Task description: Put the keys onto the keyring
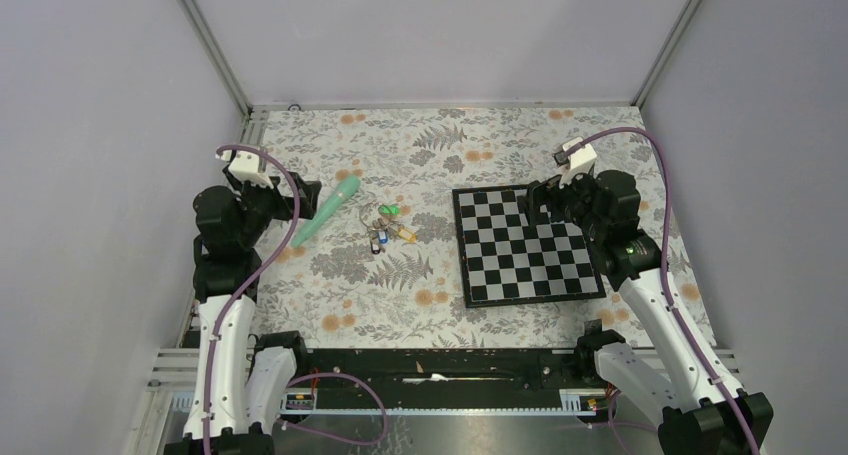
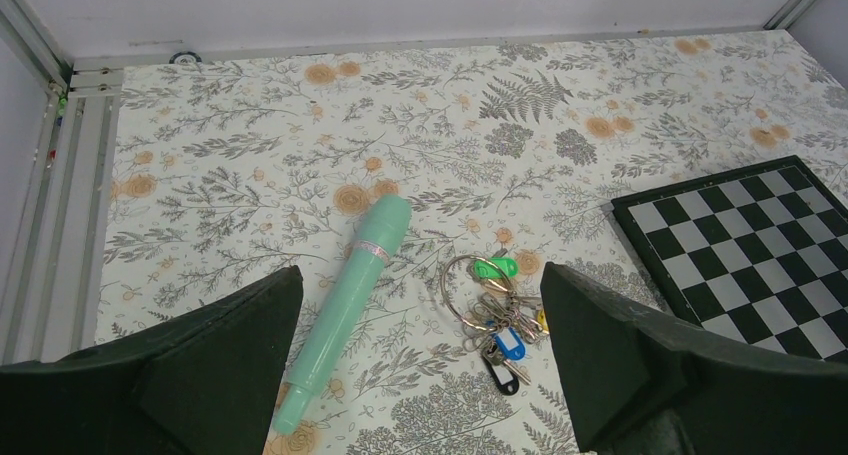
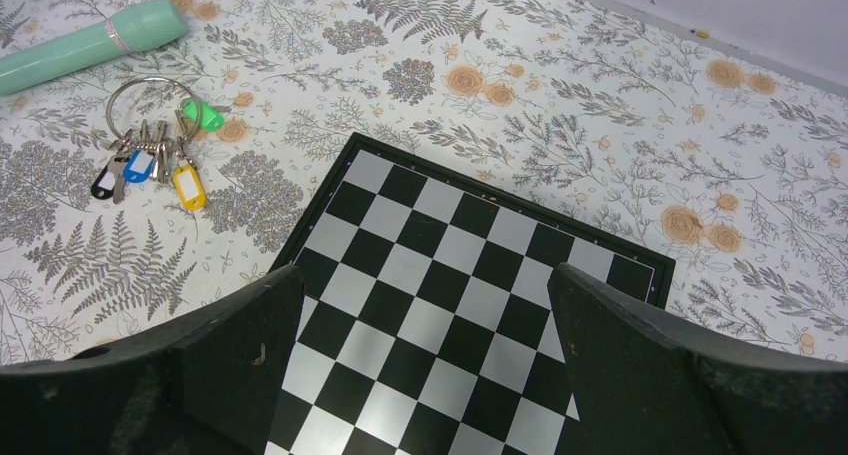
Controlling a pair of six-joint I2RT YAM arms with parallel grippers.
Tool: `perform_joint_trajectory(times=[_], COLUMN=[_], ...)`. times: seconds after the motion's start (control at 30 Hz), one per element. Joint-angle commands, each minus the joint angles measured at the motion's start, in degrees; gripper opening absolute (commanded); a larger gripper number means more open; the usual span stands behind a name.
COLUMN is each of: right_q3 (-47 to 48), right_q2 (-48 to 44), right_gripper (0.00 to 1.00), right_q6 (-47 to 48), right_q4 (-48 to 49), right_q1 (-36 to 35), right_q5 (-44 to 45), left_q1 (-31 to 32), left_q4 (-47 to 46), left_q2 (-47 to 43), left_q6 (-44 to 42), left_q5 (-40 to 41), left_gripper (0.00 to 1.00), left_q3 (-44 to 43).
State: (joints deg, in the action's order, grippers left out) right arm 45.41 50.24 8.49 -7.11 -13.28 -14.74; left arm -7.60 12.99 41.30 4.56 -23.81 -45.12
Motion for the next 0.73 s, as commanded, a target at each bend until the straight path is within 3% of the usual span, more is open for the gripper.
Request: perform_joint_trajectory(times=[0.0, 0.7], right_q3=[-0.1, -0.1], right_q2=[-0.8, -0.6], right_gripper=[1.0, 1.0], right_q6=[-0.3, 0.0], right_q4=[0.8, 0.9], right_q1=[0.4, 0.4], right_q5=[-1.4, -1.1], left_q1=[-0.4, -0.7], left_q4=[-3.1, -3.2], left_q2=[-0.6, 0.0], left_q6=[-0.3, -0.6], left_q5=[-1.3, -2.0], left_gripper=[0.99, 0.99], left_q3=[0.5, 0.8])
